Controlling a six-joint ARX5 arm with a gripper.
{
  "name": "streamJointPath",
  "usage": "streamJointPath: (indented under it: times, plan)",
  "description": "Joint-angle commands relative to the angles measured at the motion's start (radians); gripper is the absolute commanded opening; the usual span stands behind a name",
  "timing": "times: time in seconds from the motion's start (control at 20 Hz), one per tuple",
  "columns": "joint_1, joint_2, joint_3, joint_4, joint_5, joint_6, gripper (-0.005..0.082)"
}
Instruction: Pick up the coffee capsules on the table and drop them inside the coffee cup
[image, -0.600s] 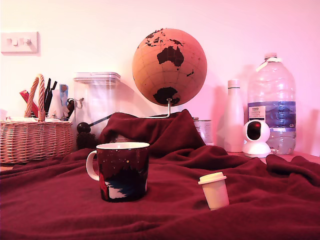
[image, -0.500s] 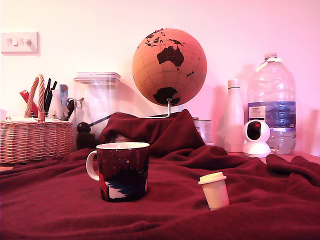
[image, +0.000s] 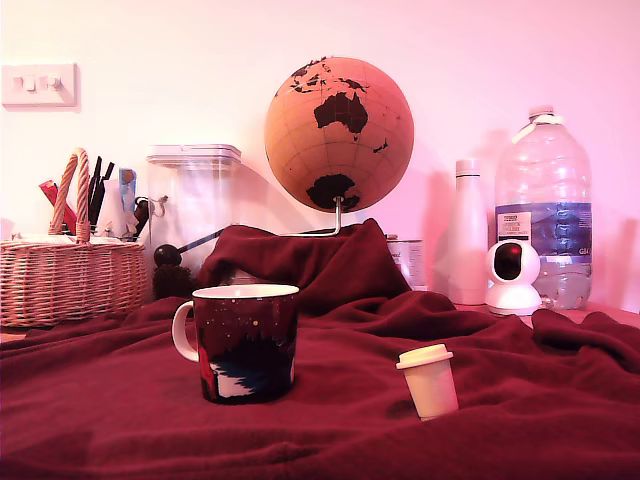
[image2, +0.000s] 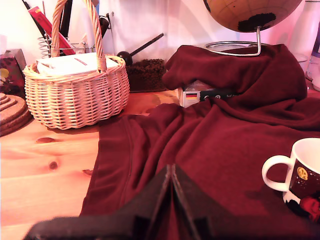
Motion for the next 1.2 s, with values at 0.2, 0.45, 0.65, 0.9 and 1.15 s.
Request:
streamJointPath:
  times: [0.2, 0.45, 0.65, 0.9, 1.15]
  plan:
    - [-0.002, -0.01, -0.011, 0.011, 0.006, -0.068, -0.0019]
    - [-0.016, -0.01, -0.009, 0.05, 0.187, -0.177, -0.0019]
    - [-0.082, -0.009, 0.016, 0.066, 0.267, -0.225, -0.0019]
    - [-0.23, 0.018, 0.042, 0.066, 0.301, -0.252, -0.0019]
    - [-0.43, 0.129, 0.042, 0.081, 0.287, -0.249, -0.0019]
